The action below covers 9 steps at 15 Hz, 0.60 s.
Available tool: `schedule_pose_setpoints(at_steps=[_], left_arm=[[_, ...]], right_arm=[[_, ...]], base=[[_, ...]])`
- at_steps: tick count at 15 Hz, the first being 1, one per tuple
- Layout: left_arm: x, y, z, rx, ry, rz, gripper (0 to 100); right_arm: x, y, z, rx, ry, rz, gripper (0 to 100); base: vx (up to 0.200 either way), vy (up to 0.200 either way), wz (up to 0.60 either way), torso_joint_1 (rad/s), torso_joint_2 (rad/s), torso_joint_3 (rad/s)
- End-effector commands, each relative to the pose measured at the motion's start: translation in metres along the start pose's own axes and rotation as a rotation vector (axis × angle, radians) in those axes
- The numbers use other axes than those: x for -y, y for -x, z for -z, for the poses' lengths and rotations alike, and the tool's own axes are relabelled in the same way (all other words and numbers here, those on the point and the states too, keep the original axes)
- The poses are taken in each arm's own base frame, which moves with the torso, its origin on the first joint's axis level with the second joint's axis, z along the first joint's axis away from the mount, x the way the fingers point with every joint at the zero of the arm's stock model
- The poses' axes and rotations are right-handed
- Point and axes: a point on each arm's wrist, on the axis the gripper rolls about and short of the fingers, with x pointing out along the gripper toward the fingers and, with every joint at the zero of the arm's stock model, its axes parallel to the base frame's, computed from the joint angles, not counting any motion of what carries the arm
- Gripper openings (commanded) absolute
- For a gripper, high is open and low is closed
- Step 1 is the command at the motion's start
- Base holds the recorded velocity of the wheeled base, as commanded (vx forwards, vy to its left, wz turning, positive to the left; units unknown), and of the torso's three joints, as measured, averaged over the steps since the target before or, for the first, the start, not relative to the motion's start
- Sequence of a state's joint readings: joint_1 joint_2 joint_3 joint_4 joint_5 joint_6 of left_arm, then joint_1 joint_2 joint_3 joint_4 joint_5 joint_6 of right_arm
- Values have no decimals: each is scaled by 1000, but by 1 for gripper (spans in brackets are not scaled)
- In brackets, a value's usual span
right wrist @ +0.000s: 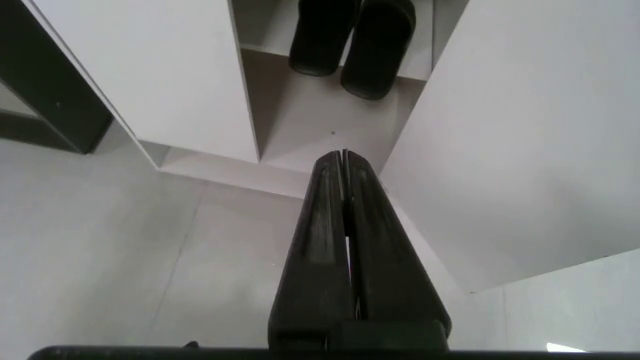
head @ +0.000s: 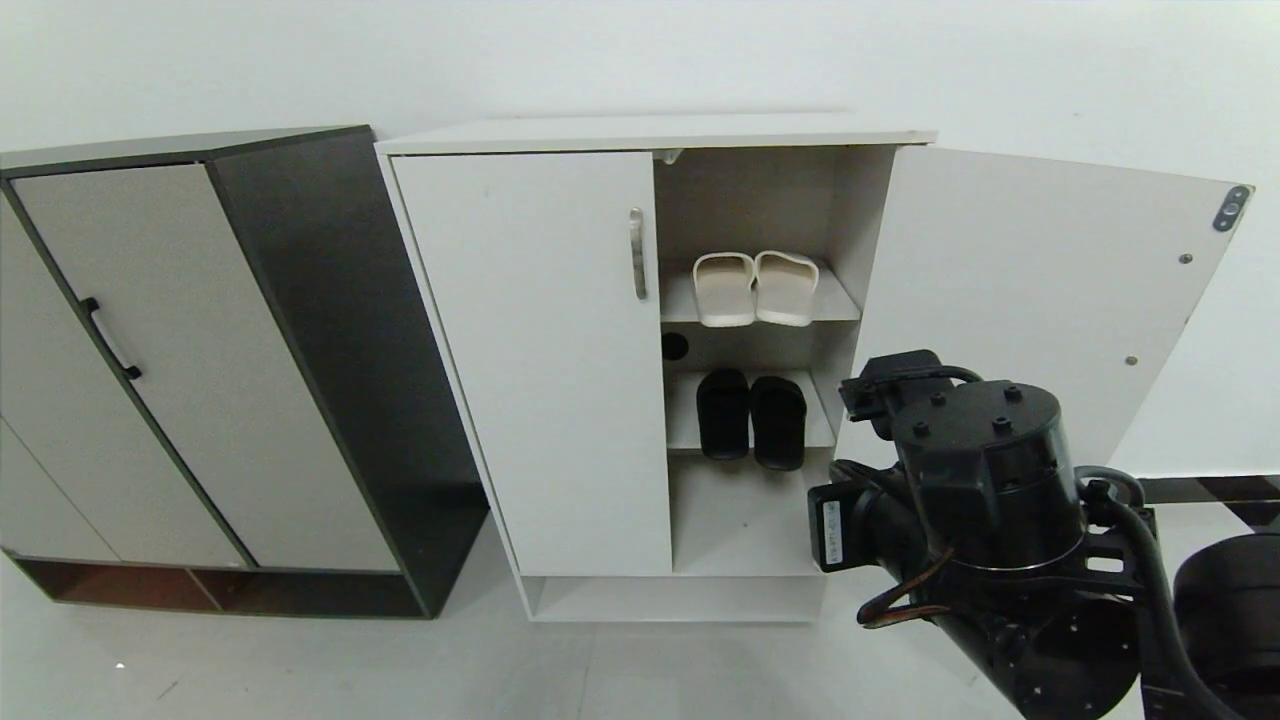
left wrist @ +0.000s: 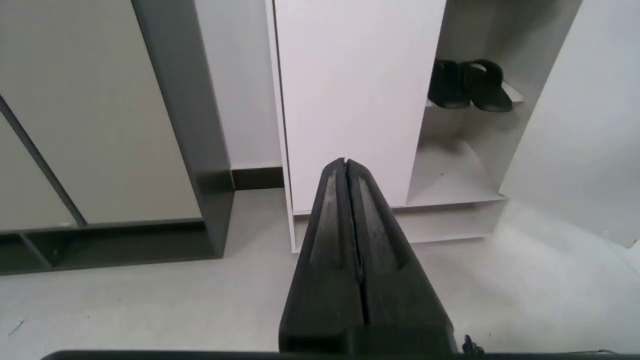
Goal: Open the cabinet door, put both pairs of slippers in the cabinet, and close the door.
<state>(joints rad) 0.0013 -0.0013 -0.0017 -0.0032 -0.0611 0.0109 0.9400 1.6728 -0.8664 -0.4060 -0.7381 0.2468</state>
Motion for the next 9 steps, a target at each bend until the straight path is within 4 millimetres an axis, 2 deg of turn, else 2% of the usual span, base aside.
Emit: schedule_pose_setpoints(at_steps=[1,4,9], left_arm=[[0,0,0,0,0,0,0],[0,0,0,0,0,0,0],[0,0,0,0,0,0,0]], right_arm=[[0,0,0,0,0,-1,0],[0,0,2,-4,4,1,0],[0,0,2,-4,4,2,0]], base=[[0,0,0,7,-168,-163],[0,0,0,28,-214,-308],[0,0,0,94,-509,-345]])
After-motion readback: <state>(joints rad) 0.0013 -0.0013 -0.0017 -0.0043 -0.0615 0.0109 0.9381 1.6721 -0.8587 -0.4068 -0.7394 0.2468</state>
